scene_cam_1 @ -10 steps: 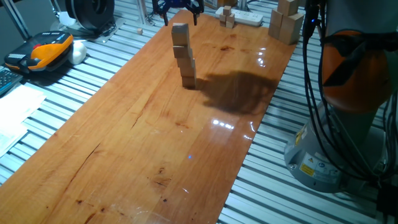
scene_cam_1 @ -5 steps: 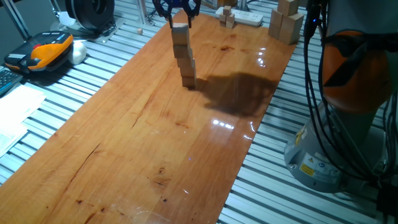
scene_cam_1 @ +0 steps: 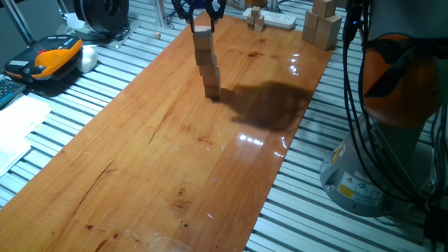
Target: Stack the blocks in a vertical line of five
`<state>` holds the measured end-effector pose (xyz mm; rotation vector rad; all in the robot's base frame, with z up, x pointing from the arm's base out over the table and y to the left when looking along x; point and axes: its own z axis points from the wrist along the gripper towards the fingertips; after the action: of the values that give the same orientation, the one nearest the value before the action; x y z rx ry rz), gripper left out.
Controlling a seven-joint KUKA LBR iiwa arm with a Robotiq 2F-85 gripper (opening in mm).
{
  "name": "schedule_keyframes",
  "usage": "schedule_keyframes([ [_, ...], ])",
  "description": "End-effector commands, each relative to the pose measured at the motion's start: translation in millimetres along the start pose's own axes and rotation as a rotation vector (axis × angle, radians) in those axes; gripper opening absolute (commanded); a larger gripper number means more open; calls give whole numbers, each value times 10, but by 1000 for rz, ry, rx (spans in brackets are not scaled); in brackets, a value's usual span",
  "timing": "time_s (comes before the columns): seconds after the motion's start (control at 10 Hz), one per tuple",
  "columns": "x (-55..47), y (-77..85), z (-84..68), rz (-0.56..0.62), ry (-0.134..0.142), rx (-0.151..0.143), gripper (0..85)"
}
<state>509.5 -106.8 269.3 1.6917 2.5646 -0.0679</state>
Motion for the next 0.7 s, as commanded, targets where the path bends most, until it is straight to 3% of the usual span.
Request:
schedule_keyframes([
  [0.0, 7, 2, -1, 4, 4, -2, 510],
  [0.2, 33, 14, -6, 11, 16, -11, 510],
  [0.3, 74, 32, -13, 21, 16, -7, 340],
  [0.6, 151, 52, -12, 25, 18, -5, 340],
])
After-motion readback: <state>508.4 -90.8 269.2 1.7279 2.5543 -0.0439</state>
